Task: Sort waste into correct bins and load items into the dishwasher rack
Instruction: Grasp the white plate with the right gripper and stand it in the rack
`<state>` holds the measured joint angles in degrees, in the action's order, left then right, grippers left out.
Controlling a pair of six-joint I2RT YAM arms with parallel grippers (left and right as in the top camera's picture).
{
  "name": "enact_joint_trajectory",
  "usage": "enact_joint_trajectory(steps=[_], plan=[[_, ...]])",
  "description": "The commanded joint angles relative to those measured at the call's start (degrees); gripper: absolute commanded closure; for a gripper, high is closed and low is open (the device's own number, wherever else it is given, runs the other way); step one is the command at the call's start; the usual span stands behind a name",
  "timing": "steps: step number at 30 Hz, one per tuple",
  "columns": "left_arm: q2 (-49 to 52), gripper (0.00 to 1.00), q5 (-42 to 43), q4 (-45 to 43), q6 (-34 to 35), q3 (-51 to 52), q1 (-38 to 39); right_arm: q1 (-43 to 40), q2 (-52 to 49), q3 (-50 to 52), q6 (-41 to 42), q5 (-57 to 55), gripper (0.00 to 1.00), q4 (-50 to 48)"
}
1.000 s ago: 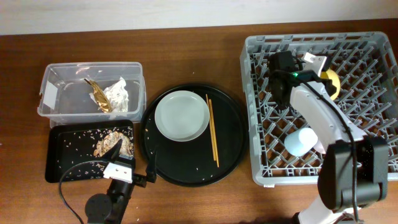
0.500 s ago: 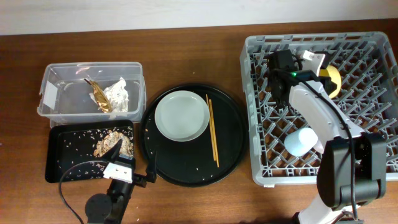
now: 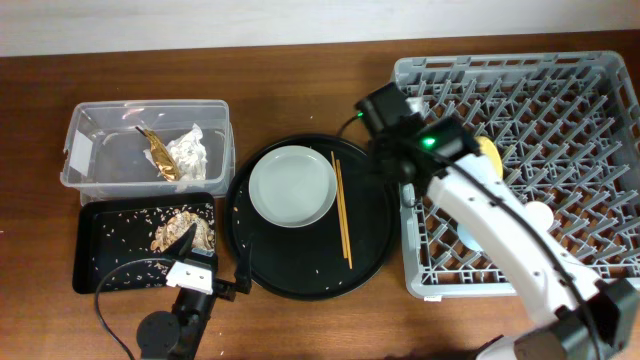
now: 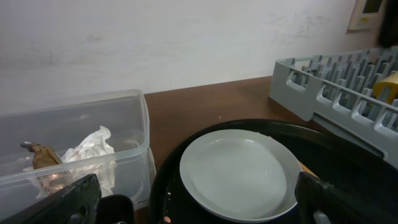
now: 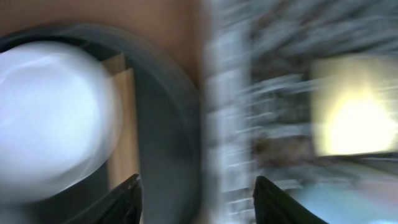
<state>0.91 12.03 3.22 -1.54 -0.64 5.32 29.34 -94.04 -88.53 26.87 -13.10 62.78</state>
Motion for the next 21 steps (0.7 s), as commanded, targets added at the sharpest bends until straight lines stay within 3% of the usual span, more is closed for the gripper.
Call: enact_joint_trajectory(steps=[1,6,10,11,12,13,15,21], plan=[[-0.24,0.01,0.63,0.33,-0.70,0.11,-0.28,6.75,-5.90,4.74,5.53,23.56,0.43,-4.09],[-0.24,0.01,0.63,0.33,-0.68,0.11,-0.31,9.97,-15.74,7.65,17.03,22.91,0.39,-13.60],[-0.24,0.01,0.63,0.33,-0.70,0.11,-0.28,9.99,-23.10,7.65,20.20,22.80,0.39,-16.41],[-0.24,0.01,0.63,0.33,-0.68,0.11,-0.28,9.97,-24.35,7.65,20.20,22.82,0.47,-16.83],[-0.24,0.01,0.63,0.33,-0.68,0.11,-0.31,9.97,-25.42,7.65,20.20,23.02,0.67,-16.81],[-0.24,0.01,0.63,0.33,-0.70,0.11,-0.28,9.97,-25.51,7.65,20.13,22.62,0.80,-16.46],[-0.24,0.01,0.63,0.33,-0.70,0.11,-0.28,9.68,-24.15,7.37,19.93,22.38,0.95,-16.46],[-0.24,0.01,0.63,0.33,-0.68,0.11,-0.28,7.21,-12.72,5.79,13.68,15.82,0.96,-16.33]])
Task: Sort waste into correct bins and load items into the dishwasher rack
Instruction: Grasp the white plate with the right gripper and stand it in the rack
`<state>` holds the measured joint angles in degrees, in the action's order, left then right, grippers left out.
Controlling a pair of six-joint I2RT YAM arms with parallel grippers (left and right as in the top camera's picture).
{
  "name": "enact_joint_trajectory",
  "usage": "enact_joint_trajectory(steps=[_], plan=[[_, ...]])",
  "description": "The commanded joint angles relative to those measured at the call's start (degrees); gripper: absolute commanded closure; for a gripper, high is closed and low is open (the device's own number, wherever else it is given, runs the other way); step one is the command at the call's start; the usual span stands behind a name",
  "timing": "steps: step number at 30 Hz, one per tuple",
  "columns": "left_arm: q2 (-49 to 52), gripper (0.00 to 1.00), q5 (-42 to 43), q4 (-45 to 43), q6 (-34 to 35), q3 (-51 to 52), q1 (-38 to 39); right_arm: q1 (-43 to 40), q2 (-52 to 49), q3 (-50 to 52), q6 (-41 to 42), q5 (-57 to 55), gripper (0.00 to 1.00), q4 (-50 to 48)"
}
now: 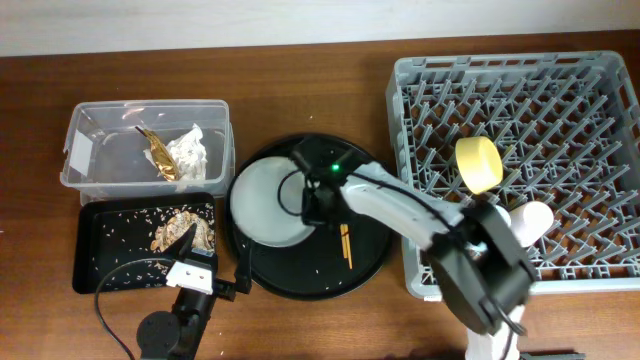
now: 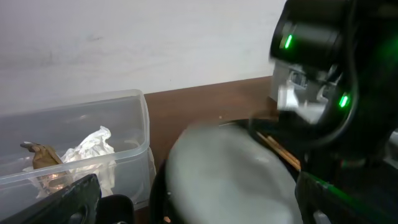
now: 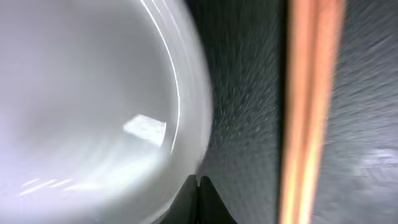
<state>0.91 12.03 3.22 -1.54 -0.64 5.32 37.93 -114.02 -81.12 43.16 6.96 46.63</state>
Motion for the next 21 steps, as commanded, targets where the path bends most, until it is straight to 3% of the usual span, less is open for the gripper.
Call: enact_joint_trajectory(steps=[1,3,4,5,6,7,8,10,12,13,14,19,21], plan=[[-0.24,0.01,0.63,0.33,-0.68,0.11,-0.31,-1.64,7.93,-1.62,-2.69,-4.11,0.96,0.09],[-0.24,0.01,0.63,0.33,-0.68,0.11,-0.28,-1.60,7.78,-1.60,-2.69,-4.02,0.96,0.96],[-0.24,0.01,0.63,0.33,-0.70,0.11,-0.28,-1.38,7.28,-1.55,-2.67,-3.98,0.89,1.09],[-0.24,0.01,0.63,0.33,-0.70,0.11,-0.28,-1.09,6.84,-1.55,-2.67,-4.02,0.57,0.87],[-0.24,0.01,0.63,0.33,-0.70,0.11,-0.28,-0.70,6.05,-1.49,-2.62,-4.04,0.34,0.61],[-0.24,0.01,0.63,0.33,-0.70,0.11,-0.28,-0.22,4.79,-1.29,-2.14,-4.02,0.27,0.22],[-0.24,0.01,0.63,0.33,-0.70,0.11,-0.28,0.09,3.37,-1.01,-1.01,-3.93,0.27,-0.13],[-0.24,0.01,0.63,0.33,-0.70,0.11,-0.31,0.76,-1.51,-0.66,0.42,-1.22,0.35,-1.09],[-0.24,0.00,0.63,0.33,-0.68,0.11,-0.28,1.07,-4.15,-0.68,0.44,0.39,0.53,-1.77],[-0.24,0.00,0.63,0.33,-0.70,0.11,-0.28,1.05,-4.46,-0.68,0.42,-0.37,0.84,-1.95],[-0.24,0.00,0.63,0.33,-0.68,0.11,-0.31,0.85,-3.91,-0.83,0.39,-1.36,0.96,-1.88],[-0.24,0.01,0.63,0.33,-0.68,0.11,-0.31,-2.99,6.88,-0.96,-5.57,-10.47,0.96,-0.20],[-0.24,0.01,0.63,0.33,-0.70,0.11,-0.28,-4.74,14.53,-0.96,-10.45,-21.11,0.96,1.66]])
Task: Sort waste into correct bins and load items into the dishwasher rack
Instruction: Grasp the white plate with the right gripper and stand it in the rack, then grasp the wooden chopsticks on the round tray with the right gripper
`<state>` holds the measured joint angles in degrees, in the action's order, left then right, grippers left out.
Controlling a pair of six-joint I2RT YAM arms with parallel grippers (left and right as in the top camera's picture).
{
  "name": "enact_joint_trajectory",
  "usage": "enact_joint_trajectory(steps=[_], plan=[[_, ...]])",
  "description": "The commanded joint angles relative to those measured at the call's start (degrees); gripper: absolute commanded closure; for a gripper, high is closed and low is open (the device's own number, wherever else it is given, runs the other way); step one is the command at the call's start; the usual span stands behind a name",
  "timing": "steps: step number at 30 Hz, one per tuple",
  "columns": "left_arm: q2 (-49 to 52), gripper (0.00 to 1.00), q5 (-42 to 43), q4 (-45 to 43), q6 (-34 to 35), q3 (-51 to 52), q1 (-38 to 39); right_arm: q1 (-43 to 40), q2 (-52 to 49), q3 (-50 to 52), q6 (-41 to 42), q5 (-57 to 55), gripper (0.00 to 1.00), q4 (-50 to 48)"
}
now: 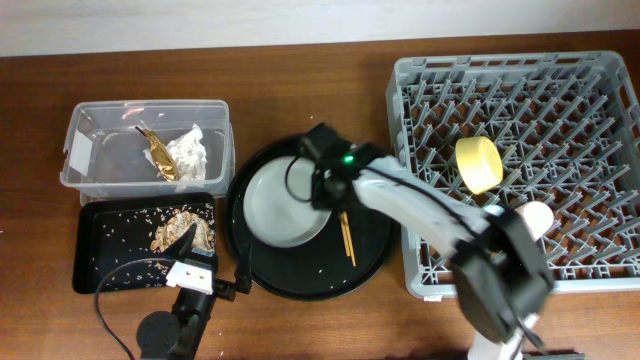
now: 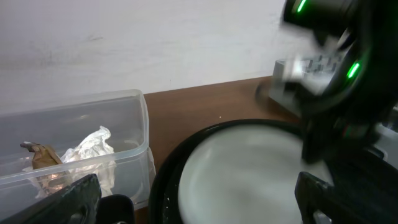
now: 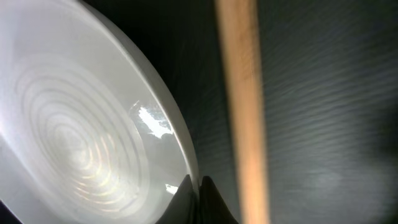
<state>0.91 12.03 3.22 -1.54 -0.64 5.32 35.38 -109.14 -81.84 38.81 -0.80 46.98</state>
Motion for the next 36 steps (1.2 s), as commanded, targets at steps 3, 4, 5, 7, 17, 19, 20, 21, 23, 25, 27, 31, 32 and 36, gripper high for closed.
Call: enact_joint_trajectory(steps=[3,4,5,7,17,19,20,21,23,25,27,31,32,36], plan=[[-0.24,0.01,0.63,0.33,-0.70,0.11,-0.31,-5.88,21.44,-0.24,-6.03,-39.74,0.96,6.38],[-0.24,0.01,0.63,0.33,-0.68,0.11,-0.31,-7.17,23.69,-0.24,-6.08,-46.93,0.96,6.86],[-0.24,0.01,0.63,0.33,-0.68,0.11,-0.28,-9.92,26.32,-0.24,-8.26,-59.01,0.96,6.99],[-0.24,0.01,0.63,0.33,-0.70,0.11,-0.31,-15.39,26.53,-0.22,-14.23,-70.07,0.96,6.73],[-0.24,0.01,0.63,0.33,-0.68,0.11,-0.28,-34.23,12.33,-0.17,-21.31,-71.71,0.96,1.20],[-0.24,0.01,0.63,0.33,-0.70,0.11,-0.28,-34.60,9.20,-0.17,-28.28,-74.53,0.96,-4.87],[-0.24,0.01,0.63,0.33,-0.70,0.11,-0.28,-34.60,7.39,-0.17,-32.24,-74.34,0.96,-7.96],[-0.24,0.01,0.63,0.33,-0.70,0.11,-0.31,-34.07,5.88,-0.17,-34.99,-71.54,0.96,-8.92],[-0.24,0.01,0.63,0.33,-0.68,0.11,-0.28,-32.76,4.74,-0.17,-35.43,-66.69,0.92,-8.15],[-0.24,0.01,0.63,0.33,-0.70,0.11,-0.28,-29.55,4.96,-0.20,-35.36,-65.81,0.14,-6.58],[-0.24,0.01,0.63,0.33,-0.68,0.11,-0.28,-25.46,7.23,-0.37,-34.29,-65.35,0.09,-5.01],[-0.24,0.01,0.63,0.33,-0.70,0.11,-0.28,-13.25,17.49,-2.40,-29.29,-45.07,0.09,4.09],[-0.24,0.01,0.63,0.33,-0.70,0.11,-0.28,-9.90,19.67,-2.40,-27.41,-34.10,0.14,6.32],[-0.24,0.01,0.63,0.33,-0.70,0.11,-0.31,-0.20,17.49,-0.68,-17.94,-5.16,0.23,12.44]])
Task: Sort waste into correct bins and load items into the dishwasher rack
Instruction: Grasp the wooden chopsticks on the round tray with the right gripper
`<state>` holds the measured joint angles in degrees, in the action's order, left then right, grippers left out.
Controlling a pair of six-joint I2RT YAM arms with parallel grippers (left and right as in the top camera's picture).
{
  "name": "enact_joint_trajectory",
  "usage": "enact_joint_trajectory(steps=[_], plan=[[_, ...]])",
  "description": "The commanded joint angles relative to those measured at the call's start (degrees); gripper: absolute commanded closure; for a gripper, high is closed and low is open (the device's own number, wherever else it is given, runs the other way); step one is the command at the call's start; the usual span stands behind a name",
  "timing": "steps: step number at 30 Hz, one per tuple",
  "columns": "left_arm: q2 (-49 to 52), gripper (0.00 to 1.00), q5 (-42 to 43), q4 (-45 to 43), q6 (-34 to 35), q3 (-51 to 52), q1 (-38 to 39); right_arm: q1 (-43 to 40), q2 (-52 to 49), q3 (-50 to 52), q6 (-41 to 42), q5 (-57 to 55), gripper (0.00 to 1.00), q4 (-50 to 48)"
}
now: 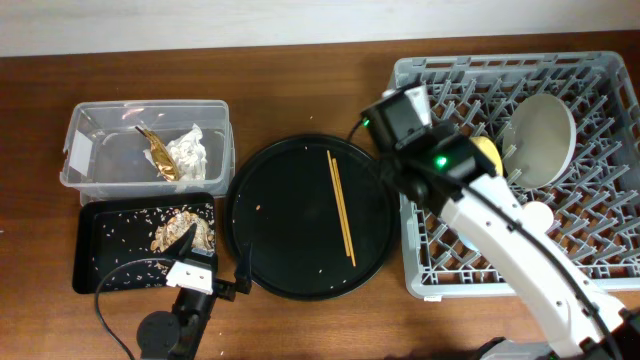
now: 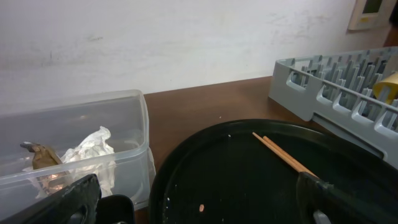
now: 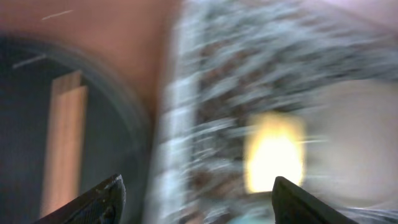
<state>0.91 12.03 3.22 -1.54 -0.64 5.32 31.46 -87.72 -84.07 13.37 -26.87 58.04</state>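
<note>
The white plate (image 1: 540, 125) stands on edge in the back right of the grey dishwasher rack (image 1: 420, 75). A pair of wooden chopsticks (image 1: 340, 205) lies on the round black tray (image 1: 270, 240). My right gripper (image 1: 398, 125) hangs open and empty over the rack's left edge. Its wrist view is blurred, showing the chopsticks (image 3: 62, 143) at the left and a yellow cup (image 3: 273, 152) in the rack. My left gripper (image 2: 199, 208) rests open at the table's front, facing the tray (image 2: 249, 186) and chopsticks (image 2: 283, 155).
A clear bin (image 1: 150, 145) at the back left holds a crumpled tissue and a gold wrapper. In front of it a black rectangular tray (image 1: 100, 265) holds food scraps. The rack also carries a yellow cup (image 1: 488, 152) and a pale cup (image 1: 540, 215).
The plate has gone from the black tray, where my right gripper was shut on its rim, to standing in the rack's back right. My right gripper is now open over the rack's left edge.
First my right gripper was open over the rack's left edge and the plate lay on the tray beside the chopsticks. Then it was shut on the plate's right rim, twice over. Now the plate stands in the rack and the tray holds only chopsticks. The left arm stayed still.
</note>
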Motion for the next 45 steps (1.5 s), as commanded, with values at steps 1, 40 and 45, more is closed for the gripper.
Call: enact_joint_trajectory(steps=[1,40,45], plan=[[-0.24,0.01,0.63,0.33,-0.70,0.11,-0.28,5.01,-5.90,2.67,9.86,23.37,0.24,1.14],[-0.17,0.01,0.63,0.33,-0.68,0.11,-0.31,-16.09,-8.81,3.74,-0.92,23.89,0.57,3.39],[-0.17,0.01,0.63,0.33,-0.70,0.11,-0.28,-4.22,-8.83,3.80,3.65,29.18,0.53,1.55]])
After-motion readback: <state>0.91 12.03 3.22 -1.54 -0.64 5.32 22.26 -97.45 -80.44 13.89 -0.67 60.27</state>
